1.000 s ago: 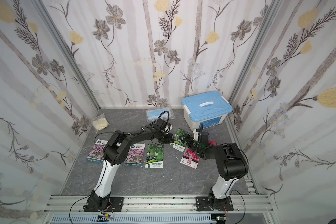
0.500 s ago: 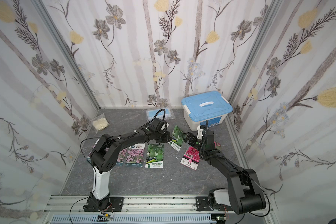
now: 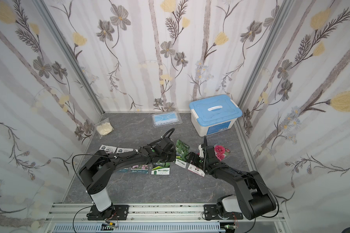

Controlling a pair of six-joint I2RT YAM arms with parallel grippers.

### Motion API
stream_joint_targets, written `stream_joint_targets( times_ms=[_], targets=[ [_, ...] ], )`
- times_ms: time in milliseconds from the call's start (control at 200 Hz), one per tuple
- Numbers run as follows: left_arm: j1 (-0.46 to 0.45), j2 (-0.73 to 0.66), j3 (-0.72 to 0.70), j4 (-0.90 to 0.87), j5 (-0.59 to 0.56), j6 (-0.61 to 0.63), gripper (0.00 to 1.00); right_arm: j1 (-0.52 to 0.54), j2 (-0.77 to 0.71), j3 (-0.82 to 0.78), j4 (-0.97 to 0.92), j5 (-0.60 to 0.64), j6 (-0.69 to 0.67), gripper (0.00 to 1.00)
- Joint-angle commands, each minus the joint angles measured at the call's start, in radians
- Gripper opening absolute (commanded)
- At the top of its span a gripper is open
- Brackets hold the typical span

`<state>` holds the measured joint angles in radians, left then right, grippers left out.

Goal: Arrange the seed packets in a row
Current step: Move the seed packet to the center of the board, then place the seed packet at the center of the board.

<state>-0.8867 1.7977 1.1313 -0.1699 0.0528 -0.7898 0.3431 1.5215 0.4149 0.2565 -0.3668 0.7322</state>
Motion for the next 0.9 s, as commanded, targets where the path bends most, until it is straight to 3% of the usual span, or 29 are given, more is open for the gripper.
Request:
stream_joint_targets(
  times_ms=[0,170,460,679,894],
  targets=[
    [-0.020,-0.004,-0.005,-0.010,-0.099,-0.043,0.00,-0.005,-0.006,-0.040,-0.072,0.103,0.028,1.00],
    [-0.044,0.017,-0.003,-0.007,-0.105,-0.055,0.00,-0.057,-0.089,-0.077,-0.121,0.153,0.025,1.00],
    [-0.088,0.075,0.036,-0.011,-0.095,-0.068,0.00,-0.164,-0.272,-0.066,-0.245,0.133,-0.045,1.00],
    [-0.135,0.086,0.041,-0.039,-0.139,-0.105,0.00,-0.189,-0.386,-0.007,-0.340,0.126,-0.082,1.00],
    [-0.178,0.100,0.026,-0.044,-0.194,-0.165,0.00,-0.197,-0.408,0.001,-0.347,0.093,-0.087,1.00]
  ],
)
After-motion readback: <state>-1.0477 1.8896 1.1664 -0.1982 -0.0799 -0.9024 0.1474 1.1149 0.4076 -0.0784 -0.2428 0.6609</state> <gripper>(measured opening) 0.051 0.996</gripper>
